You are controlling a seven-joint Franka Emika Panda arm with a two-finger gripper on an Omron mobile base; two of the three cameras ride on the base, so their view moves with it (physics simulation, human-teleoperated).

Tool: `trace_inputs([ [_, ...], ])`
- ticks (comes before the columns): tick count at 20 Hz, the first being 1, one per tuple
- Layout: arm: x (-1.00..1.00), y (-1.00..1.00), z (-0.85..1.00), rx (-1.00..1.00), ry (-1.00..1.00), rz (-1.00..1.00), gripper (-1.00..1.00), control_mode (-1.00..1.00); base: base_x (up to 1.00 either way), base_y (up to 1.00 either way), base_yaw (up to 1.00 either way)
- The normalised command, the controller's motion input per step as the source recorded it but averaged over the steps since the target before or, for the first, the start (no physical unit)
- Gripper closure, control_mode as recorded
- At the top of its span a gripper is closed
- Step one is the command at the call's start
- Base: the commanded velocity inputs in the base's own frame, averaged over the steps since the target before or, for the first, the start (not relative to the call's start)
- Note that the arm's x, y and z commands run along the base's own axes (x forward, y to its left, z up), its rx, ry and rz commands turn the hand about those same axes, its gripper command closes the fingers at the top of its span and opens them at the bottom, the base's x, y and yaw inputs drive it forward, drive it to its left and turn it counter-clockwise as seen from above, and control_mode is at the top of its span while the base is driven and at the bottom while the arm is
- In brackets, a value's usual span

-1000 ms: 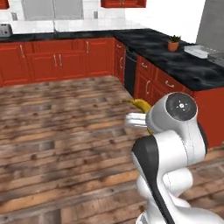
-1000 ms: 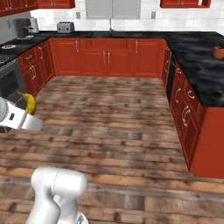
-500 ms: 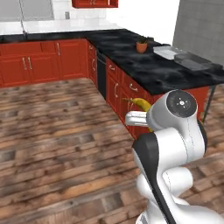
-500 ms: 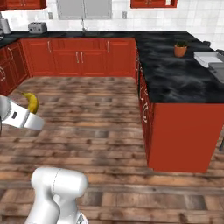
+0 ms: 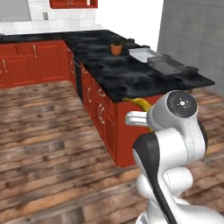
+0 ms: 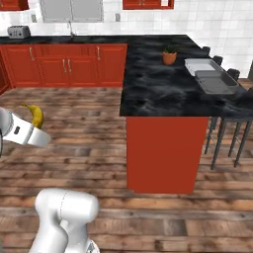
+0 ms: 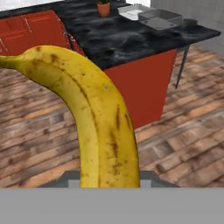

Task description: Place the cold items (apple and banana) from the fridge in one tupperware on the dining counter. Place the warm items (hot dog and kebab skewer) in the stove area in another tupperware.

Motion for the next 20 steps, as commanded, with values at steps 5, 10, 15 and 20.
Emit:
trace_inputs([
  [5,0.0,0.0,0.0,0.0,0.0,0.0,1.0,1.0,0.68,-1.0,0.0],
  [10,0.0,0.0,0.0,0.0,0.0,0.0,1.0,1.0,0.94,-1.0,0.0],
  [15,0.0,0.0,0.0,0.0,0.0,0.0,1.0,1.0,0.99,-1.0,0.0],
  [20,0.0,0.0,0.0,0.0,0.0,0.0,1.0,1.0,0.89,-1.0,0.0],
])
